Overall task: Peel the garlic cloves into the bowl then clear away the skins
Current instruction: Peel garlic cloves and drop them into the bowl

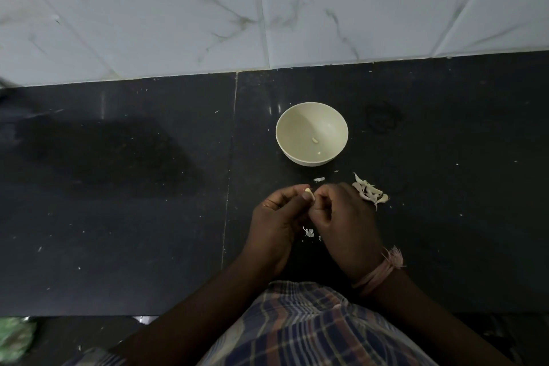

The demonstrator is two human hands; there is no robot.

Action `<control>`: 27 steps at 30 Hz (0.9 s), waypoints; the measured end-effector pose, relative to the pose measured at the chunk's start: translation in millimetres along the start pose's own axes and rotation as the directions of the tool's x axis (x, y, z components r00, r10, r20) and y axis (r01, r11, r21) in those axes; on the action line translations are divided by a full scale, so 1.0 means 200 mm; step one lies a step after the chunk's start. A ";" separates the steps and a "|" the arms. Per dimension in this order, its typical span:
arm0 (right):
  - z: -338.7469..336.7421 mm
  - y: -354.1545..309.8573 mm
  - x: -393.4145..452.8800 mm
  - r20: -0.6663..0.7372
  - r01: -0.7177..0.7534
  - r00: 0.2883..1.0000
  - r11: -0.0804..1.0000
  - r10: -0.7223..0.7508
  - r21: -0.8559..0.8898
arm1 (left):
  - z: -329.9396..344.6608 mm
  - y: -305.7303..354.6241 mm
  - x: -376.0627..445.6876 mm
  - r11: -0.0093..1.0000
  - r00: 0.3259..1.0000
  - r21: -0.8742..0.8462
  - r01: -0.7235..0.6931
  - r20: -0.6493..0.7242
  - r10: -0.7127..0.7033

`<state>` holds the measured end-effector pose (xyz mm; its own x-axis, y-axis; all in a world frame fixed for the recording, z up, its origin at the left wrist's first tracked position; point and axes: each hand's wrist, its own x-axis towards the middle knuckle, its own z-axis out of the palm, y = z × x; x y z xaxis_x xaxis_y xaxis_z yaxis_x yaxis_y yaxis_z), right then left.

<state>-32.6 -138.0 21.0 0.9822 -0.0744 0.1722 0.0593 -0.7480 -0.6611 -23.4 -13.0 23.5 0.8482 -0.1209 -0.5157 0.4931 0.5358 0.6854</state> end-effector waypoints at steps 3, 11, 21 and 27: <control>0.01 0.01 -0.01 0.021 -0.014 1.000 0.999 0.013 0.045 | -0.01 0.00 0.00 0.999 0.999 -0.030 0.032 0.015 -0.032; 0.02 0.02 0.01 -0.005 -0.151 0.987 0.947 0.159 0.283 | -0.02 0.03 0.04 0.956 0.979 -0.218 0.198 0.084 -0.184; -0.06 -0.06 0.05 -0.090 0.003 0.995 0.903 0.040 0.429 | -0.02 0.06 0.06 0.953 0.969 -0.227 0.201 0.186 -0.160; -0.08 -0.06 0.10 0.014 0.000 1.000 0.900 -0.007 0.435 | -0.02 0.07 0.08 0.958 0.953 -0.185 0.220 0.250 -0.170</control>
<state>-17.2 -141.7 43.7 0.9842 -0.0600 0.1663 0.1307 -0.3863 -0.9131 -4.5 -3.6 22.6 0.7728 -0.4152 -0.4800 0.6228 0.6413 0.4481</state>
